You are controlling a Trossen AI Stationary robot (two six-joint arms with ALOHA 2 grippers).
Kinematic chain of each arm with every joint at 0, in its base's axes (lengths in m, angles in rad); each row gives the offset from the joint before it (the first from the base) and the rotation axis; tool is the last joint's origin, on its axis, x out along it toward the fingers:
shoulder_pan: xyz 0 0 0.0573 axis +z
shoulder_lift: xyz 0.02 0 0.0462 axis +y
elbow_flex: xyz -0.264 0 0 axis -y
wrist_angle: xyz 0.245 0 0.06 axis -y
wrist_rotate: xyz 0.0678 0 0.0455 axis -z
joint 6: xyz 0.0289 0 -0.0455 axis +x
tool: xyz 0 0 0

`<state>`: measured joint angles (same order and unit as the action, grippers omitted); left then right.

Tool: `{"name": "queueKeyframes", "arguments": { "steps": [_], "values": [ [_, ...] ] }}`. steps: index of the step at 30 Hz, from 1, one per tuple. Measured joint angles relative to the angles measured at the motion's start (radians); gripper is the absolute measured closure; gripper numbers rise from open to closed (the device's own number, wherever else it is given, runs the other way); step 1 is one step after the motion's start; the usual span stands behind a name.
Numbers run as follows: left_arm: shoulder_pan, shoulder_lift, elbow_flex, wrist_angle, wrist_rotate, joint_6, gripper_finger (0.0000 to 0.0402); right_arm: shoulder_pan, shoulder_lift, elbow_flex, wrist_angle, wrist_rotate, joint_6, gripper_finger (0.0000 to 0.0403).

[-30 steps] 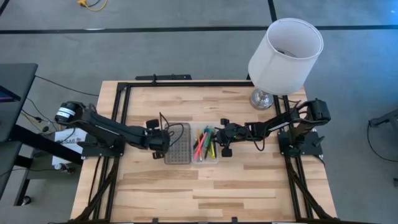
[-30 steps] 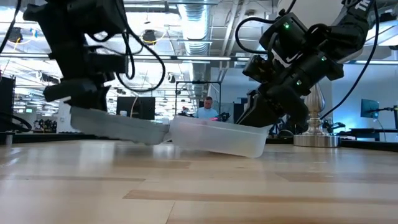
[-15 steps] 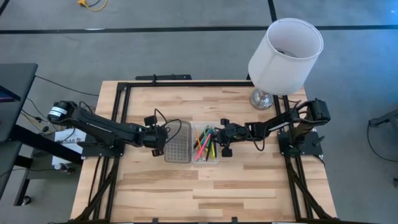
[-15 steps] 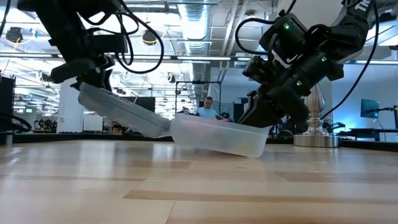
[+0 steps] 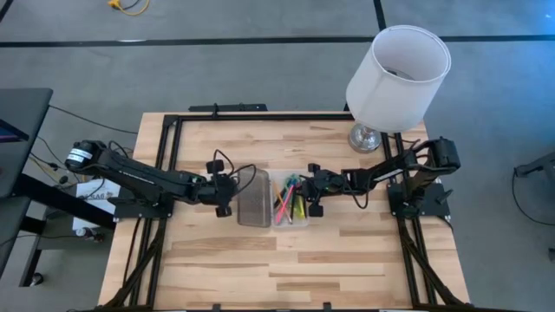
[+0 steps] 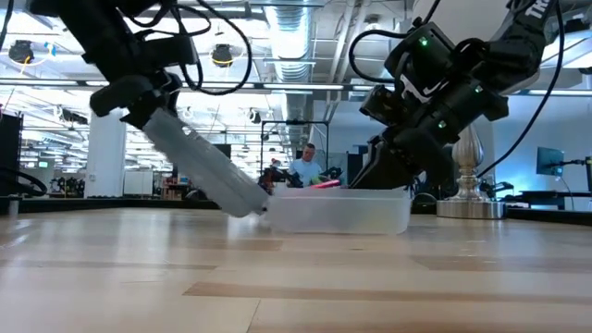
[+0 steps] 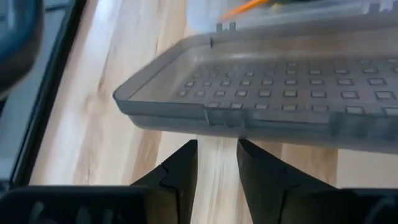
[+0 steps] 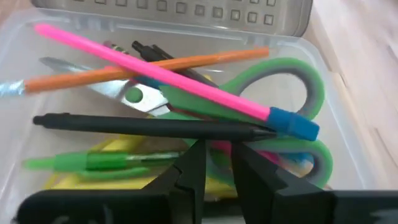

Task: Pick & place school supplies into a supply box
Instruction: Close the supply box

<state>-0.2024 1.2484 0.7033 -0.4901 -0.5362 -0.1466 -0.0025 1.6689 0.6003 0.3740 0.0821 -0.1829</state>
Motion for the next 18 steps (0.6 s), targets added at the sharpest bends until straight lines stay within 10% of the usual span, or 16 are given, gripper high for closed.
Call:
{"name": "queueKeyframes", "arguments": {
  "steps": [18],
  "values": [
    [0.0, 0.0, 0.001, 0.175, -0.038, 0.163, 0.0292, 0.0, 0.0, 0.0, 0.005, 0.001, 0.0, 0.0332]
  ]
}}
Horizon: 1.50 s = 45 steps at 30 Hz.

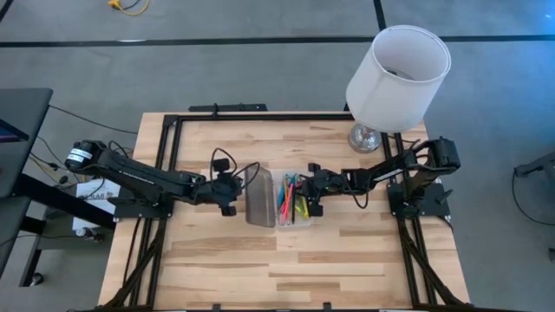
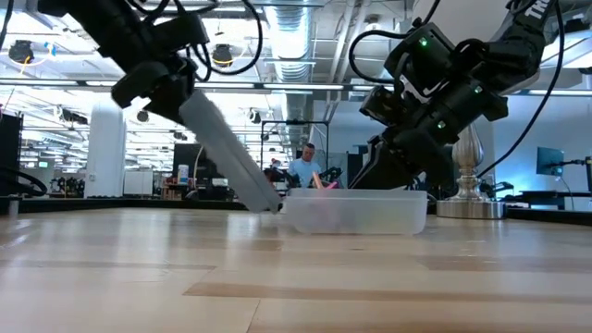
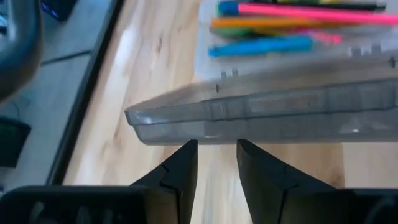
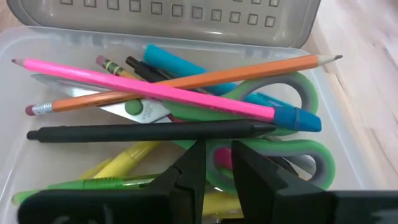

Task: Pick & place school supplies into a supply box
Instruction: Close the supply box

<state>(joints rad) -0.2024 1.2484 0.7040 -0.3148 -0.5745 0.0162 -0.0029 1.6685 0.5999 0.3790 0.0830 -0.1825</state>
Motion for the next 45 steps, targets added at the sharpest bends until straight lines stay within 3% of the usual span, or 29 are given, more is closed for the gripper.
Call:
{"name": "queueKeyframes", "arguments": {
  "steps": [13, 24, 27, 32, 37, 41, 45],
  "values": [
    [0.006, 0.0, 0.0, 0.273, 0.02, 0.226, 0.0292, 0.0, 0.0, 0.058, -0.067, -0.002, -0.001, 0.0332],
    [0.076, 0.0, 0.0, 0.355, 0.131, 0.269, 0.0292, 0.0, -0.001, 0.066, -0.101, -0.002, -0.001, 0.0332],
    [0.076, -0.001, 0.005, 0.275, 0.117, 0.243, 0.0292, 0.0, -0.001, 0.066, -0.11, -0.002, -0.005, 0.0332],
    [0.092, -0.011, 0.041, -0.106, 0.126, 0.02, 0.0292, 0.0, -0.001, 0.066, -0.134, -0.001, -0.008, 0.0332],
    [0.095, -0.01, 0.04, -0.327, 0.238, -0.196, 0.0292, 0.0, -0.001, 0.066, -0.134, 0.0, -0.008, 0.0332],
    [0.096, -0.009, 0.015, -0.336, 0.333, -0.281, 0.0292, 0.0, -0.001, 0.066, -0.132, 0.0, -0.003, 0.0332],
    [0.095, 0.023, -0.051, -0.193, 0.385, -0.273, 0.0292, 0.0, -0.001, 0.066, -0.131, 0.0, -0.001, 0.0332]
  ]
}}
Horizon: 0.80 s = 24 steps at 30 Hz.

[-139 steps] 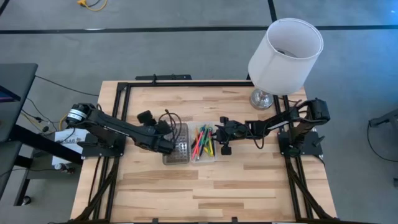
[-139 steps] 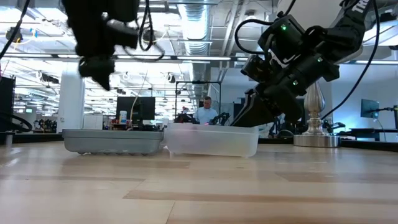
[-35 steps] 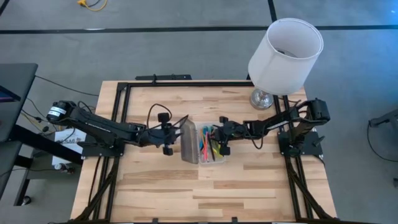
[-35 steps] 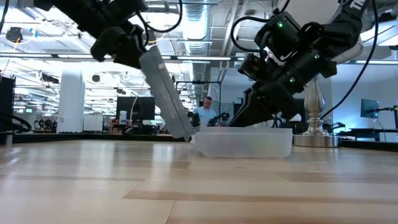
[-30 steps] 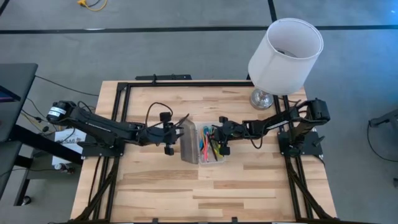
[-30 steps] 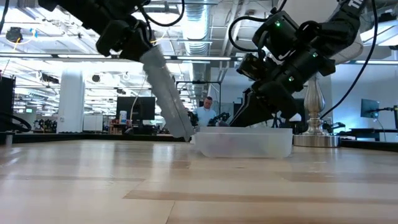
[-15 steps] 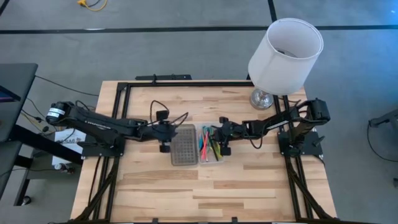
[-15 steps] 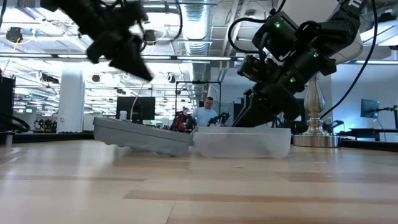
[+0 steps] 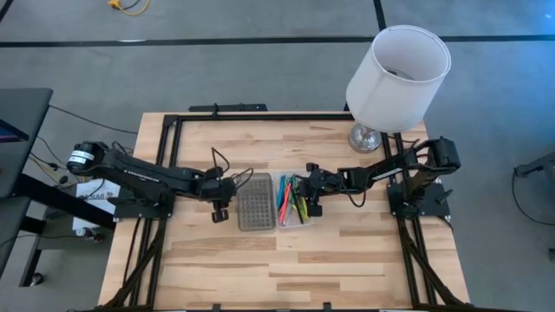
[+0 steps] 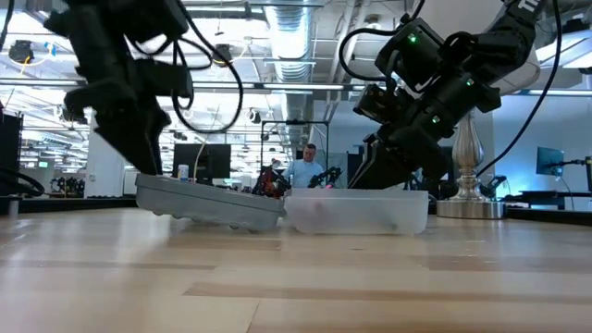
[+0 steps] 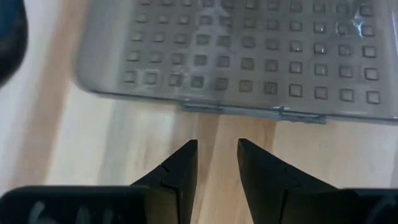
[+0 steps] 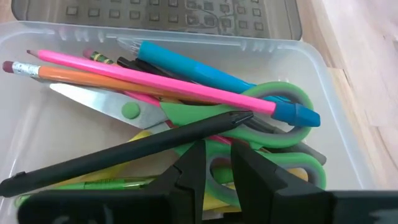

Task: Pick & place school supplies into a supply box
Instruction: Close the supply box

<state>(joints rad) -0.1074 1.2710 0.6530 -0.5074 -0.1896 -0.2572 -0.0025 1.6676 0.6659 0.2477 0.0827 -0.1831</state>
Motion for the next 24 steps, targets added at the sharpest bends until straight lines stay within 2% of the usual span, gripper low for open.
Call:
{"name": "queueKeyframes", "arguments": {
  "steps": [8, 13, 18, 24],
  "values": [
    [0.0, 0.114, -0.077, 0.171, 0.03, 0.017, 0.0292, 0.0, 0.0, 0.0, 0.003, 0.0, 0.001, 0.0332],
    [0.0, 0.182, -0.104, 0.352, 0.033, 0.076, 0.0292, 0.0, 0.0, 0.0, 0.014, 0.0, 0.011, 0.0332],
    [0.0, 0.189, -0.132, 0.469, 0.026, 0.11, 0.0292, 0.0, 0.0, 0.0, 0.006, 0.0, 0.02, 0.0332],
    [0.0, 0.181, -0.136, 0.491, -0.025, 0.139, 0.0292, 0.0, 0.004, 0.0, 0.002, 0.001, 0.028, 0.0332]
  ]
}}
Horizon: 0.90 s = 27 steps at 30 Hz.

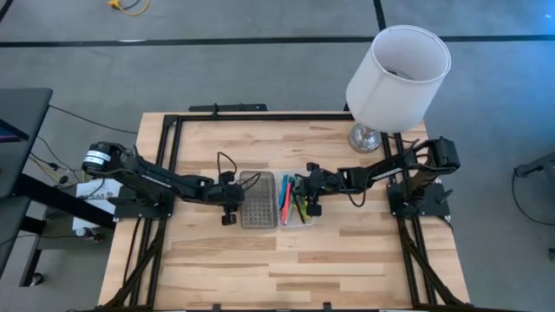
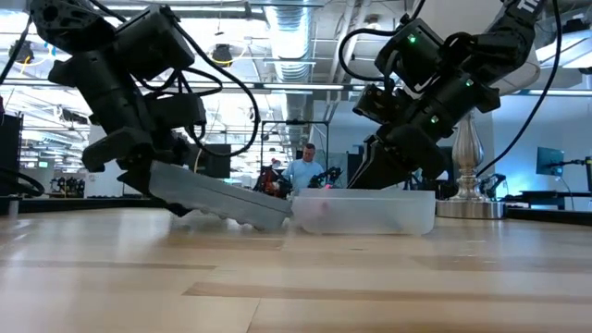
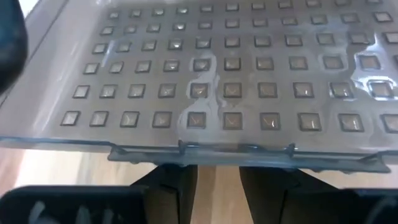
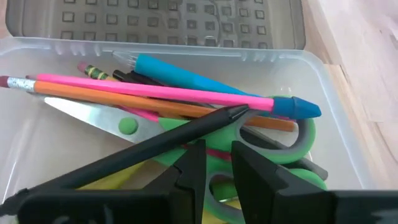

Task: Pick & place school supplies into a supply box
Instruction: Close the supply box

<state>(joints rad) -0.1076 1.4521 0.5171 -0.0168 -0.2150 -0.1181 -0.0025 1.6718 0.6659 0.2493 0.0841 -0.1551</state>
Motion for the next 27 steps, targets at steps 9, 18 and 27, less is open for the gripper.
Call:
{"name": "queueKeyframes", "arguments": {
  "steps": [9, 18, 27],
  "values": [
    [0.0, 0.0, 0.0, 0.06, -0.037, 0.049, 0.0292, 0.0, 0.0, 0.0, -0.006, 0.0, 0.006, 0.0332],
    [0.0, -0.064, 0.002, 0.123, -0.04, 0.125, 0.0292, 0.0, 0.001, 0.0, -0.006, 0.0, 0.009, 0.0332],
    [0.0, -0.12, 0.002, 0.296, -0.026, 0.271, 0.0292, 0.0, 0.002, 0.0, -0.006, -0.001, 0.008, 0.0332]
  ]
}}
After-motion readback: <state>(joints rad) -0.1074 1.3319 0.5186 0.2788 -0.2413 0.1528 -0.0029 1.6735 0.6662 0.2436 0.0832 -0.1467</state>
